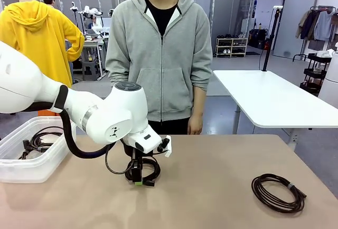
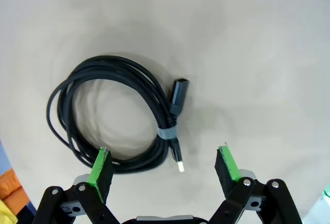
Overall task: Organize and store the cables.
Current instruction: Place the USB Extension Cable into the Organizing box.
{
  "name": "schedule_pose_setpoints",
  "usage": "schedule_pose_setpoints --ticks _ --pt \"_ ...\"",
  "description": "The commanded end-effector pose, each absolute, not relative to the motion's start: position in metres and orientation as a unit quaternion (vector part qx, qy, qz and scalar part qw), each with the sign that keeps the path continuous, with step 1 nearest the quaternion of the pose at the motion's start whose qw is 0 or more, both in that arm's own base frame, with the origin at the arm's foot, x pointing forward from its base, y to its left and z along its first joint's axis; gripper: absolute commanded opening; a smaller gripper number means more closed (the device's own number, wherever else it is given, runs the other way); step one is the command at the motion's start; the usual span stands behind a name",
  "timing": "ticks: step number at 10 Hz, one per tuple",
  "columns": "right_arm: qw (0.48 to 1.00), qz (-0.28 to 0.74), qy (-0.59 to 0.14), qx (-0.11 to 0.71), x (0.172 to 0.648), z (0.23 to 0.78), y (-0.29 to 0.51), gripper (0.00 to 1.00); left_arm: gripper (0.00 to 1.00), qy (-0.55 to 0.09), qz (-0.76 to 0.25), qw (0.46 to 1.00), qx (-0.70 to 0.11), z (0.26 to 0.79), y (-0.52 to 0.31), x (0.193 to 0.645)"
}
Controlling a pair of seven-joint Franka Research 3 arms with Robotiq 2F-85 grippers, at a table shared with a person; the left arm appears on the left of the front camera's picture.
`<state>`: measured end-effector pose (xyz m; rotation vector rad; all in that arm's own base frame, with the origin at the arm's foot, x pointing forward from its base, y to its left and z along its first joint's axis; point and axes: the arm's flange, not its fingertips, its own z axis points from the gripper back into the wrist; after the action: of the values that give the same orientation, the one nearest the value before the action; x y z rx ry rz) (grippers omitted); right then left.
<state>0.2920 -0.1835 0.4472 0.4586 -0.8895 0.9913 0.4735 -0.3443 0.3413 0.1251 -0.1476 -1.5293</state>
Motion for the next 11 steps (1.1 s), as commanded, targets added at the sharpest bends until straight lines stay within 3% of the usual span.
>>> schedule_pose_setpoints --ticks 1,4,7,8,9,10,11 --pt "0.758 0.458 -0.413 0.21 0.293 0.448 -0.185 1.0 1.0 -0.081 -0.667 0.738 0.061 0.328 -0.35 0.49" --pt "0.758 0.458 -0.413 0.21 0.293 0.448 -0.185 1.0 1.0 -0.061 -0.666 0.743 0.035 0.316 -0.354 0.505" --pt "0.758 0.458 -0.413 0.21 0.293 0.448 -0.185 1.0 0.12 -0.051 -0.666 0.743 0.038 0.316 -0.354 0.504" --pt "0.758 0.458 -0.413 0.21 0.293 0.448 -0.185 1.0 0.0 -0.048 -0.668 0.742 0.039 0.317 -0.354 0.503" --pt "0.758 0.458 -0.413 0.21 0.293 0.448 -0.185 1.0 0.25 -0.045 -0.666 0.743 0.038 0.316 -0.354 0.504" --pt "0.758 0.458 -0.413 0.21 0.293 0.448 -0.185 1.0 0.0 -0.042 -0.664 0.745 0.037 0.317 -0.353 0.503" --pt "0.758 0.458 -0.413 0.21 0.293 0.448 -0.185 1.0 0.0 -0.042 -0.664 0.745 0.037 0.319 -0.353 0.502"
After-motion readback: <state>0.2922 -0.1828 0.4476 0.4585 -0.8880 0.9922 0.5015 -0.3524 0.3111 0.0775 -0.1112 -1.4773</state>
